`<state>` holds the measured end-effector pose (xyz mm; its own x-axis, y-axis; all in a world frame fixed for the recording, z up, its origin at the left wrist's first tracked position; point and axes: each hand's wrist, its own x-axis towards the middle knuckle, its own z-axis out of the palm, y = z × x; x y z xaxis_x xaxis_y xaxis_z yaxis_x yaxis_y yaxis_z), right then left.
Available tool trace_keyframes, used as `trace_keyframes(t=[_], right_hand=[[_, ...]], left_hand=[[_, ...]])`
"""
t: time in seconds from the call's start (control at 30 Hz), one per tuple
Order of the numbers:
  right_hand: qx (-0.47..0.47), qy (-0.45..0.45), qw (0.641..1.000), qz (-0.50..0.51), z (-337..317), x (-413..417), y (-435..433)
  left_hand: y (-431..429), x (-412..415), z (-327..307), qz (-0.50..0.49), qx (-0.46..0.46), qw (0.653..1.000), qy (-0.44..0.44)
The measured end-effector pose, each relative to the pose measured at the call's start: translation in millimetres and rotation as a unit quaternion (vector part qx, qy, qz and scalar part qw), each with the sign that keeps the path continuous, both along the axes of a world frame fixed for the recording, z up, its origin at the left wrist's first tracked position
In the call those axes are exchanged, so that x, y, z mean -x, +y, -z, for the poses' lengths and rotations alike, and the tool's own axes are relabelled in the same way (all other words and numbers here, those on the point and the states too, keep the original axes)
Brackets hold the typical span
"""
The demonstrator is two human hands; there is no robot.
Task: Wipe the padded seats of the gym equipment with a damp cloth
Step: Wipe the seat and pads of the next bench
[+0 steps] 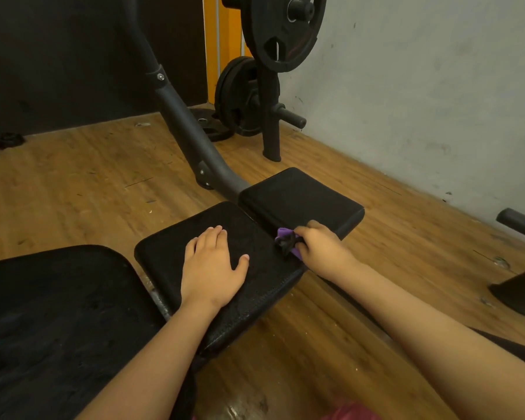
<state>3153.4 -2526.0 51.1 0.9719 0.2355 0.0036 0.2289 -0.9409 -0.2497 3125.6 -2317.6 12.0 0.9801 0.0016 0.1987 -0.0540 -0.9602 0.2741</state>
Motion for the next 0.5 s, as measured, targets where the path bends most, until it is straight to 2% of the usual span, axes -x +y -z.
trace_keyframes(t=[0.17,0.23,0.37,0.5], right_hand=[[-0.058,-0.037,0.998,0.006,2.7,-18.7,21.0],[-0.071,-0.017,0.997,0.033,4.7,-28.8,32.7],[-0.043,0.032,0.995,0.083,5.9,-28.0,43.1],[-0.037,0.020,0.993,0.110,12.2,-1.1,26.1]], left_hand=[[-0.4,1.0,-0.6,-0.004,-0.011,1.000,0.003],[-0.9,0.7,-1.0,-0.006,-0.016,1.000,0.004],[0.2,0.1,-1.6,-0.006,-0.017,1.000,0.015],[-1.3,6.5,-2.8,-0.013,-0.040,0.999,0.014]])
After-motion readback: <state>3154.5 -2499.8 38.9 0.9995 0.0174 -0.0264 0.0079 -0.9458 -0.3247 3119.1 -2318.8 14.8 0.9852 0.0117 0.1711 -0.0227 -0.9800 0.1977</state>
